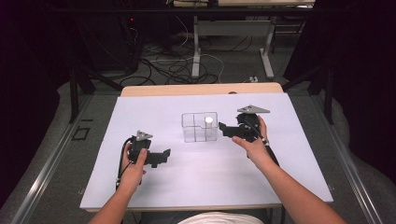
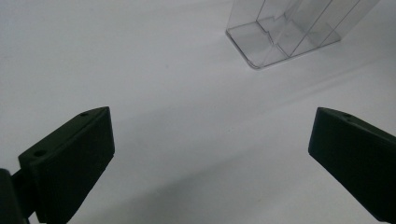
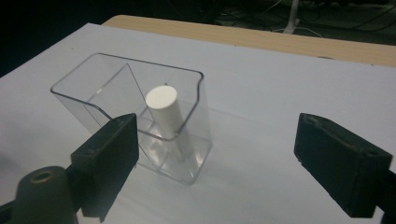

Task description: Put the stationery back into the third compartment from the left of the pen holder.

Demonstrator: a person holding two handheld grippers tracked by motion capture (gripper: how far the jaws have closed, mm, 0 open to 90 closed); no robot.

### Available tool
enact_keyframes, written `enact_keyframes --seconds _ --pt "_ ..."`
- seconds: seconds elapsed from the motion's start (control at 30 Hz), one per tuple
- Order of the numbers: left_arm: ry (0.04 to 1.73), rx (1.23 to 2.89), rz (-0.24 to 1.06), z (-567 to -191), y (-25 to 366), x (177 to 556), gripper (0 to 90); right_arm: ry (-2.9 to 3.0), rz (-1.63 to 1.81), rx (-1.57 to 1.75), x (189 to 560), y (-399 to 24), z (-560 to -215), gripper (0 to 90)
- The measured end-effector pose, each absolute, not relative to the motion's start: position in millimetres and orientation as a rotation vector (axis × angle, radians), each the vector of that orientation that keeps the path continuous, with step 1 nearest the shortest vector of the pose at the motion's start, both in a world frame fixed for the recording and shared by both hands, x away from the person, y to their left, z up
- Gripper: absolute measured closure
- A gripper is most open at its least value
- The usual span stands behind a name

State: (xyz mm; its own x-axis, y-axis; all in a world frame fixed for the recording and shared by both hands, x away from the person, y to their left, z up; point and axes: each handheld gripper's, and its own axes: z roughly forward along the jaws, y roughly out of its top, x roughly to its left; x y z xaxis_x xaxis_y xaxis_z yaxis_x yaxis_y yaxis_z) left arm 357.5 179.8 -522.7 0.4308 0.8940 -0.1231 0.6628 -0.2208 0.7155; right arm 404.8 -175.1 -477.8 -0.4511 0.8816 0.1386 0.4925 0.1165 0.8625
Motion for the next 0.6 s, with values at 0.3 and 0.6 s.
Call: enact_keyframes --seconds 0.3,0.6 --pt "1.323 1.966 0.417 -522 182 358 0.4 1.972 1.224 1.385 399 -208 -491 0.0" --pt "1.324 1.961 0.422 -523 183 360 0.4 1.939 1.160 1.425 400 -232 -509 0.0"
